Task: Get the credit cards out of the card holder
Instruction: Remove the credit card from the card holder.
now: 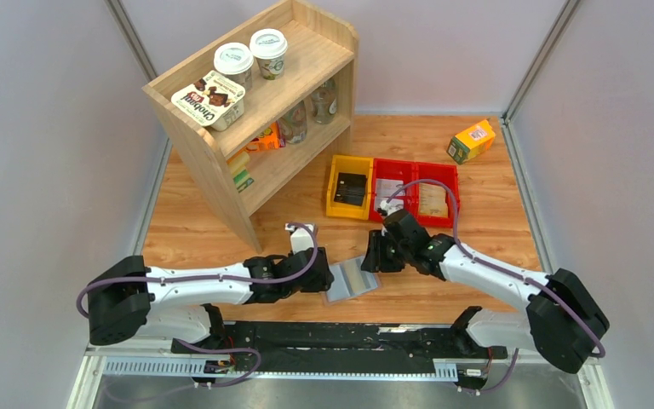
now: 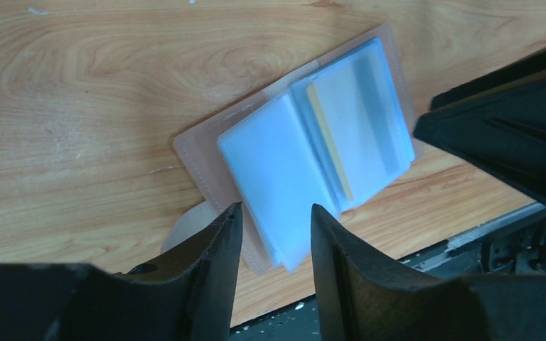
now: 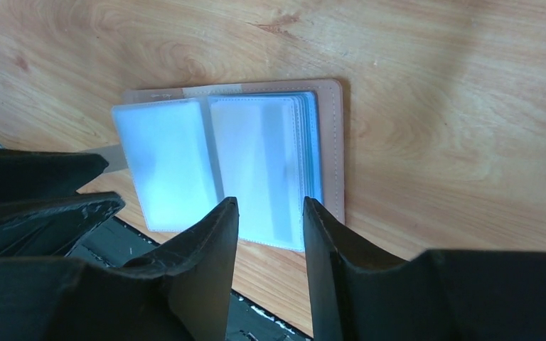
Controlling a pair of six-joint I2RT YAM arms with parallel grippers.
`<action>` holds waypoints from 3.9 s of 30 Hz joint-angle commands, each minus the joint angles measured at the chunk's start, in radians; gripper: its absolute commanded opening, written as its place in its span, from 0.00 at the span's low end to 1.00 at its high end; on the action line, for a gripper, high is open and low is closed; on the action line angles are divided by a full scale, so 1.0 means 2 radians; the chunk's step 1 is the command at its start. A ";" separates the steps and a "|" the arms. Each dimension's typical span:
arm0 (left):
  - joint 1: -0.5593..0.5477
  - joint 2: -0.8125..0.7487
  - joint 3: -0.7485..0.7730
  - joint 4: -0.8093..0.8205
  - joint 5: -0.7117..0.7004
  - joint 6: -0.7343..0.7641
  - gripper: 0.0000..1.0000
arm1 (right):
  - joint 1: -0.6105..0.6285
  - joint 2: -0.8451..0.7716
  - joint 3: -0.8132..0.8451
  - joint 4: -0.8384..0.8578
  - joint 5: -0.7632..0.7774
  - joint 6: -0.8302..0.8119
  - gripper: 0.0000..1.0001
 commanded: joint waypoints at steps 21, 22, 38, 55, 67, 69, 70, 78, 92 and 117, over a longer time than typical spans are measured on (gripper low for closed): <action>0.061 0.089 -0.038 0.103 0.120 -0.074 0.39 | 0.017 0.064 0.015 0.053 -0.022 0.013 0.36; 0.061 0.089 -0.038 0.103 0.120 -0.074 0.39 | 0.017 0.063 0.016 0.054 -0.023 0.015 0.35; 0.062 0.090 -0.043 0.128 0.127 -0.070 0.38 | 0.022 0.053 0.006 0.102 -0.084 0.032 0.38; 0.062 0.086 -0.050 0.138 0.128 -0.073 0.38 | 0.024 0.015 0.000 0.102 -0.067 0.031 0.21; 0.061 0.076 -0.058 0.142 0.124 -0.076 0.37 | 0.024 0.062 -0.004 0.156 -0.129 0.045 0.17; 0.062 0.075 -0.059 0.141 0.123 -0.076 0.37 | 0.024 0.067 -0.003 0.160 -0.133 0.046 0.18; 0.062 0.074 -0.059 0.142 0.122 -0.076 0.37 | 0.025 0.070 -0.003 0.160 -0.134 0.046 0.19; 0.062 0.074 -0.059 0.141 0.121 -0.076 0.37 | 0.025 0.072 -0.002 0.159 -0.133 0.045 0.29; 0.062 0.067 -0.061 0.137 0.118 -0.078 0.36 | 0.034 0.080 0.006 0.166 -0.153 0.044 0.49; 0.062 -0.053 -0.089 0.064 0.067 -0.106 0.38 | 0.038 0.081 -0.001 0.195 -0.163 0.045 0.57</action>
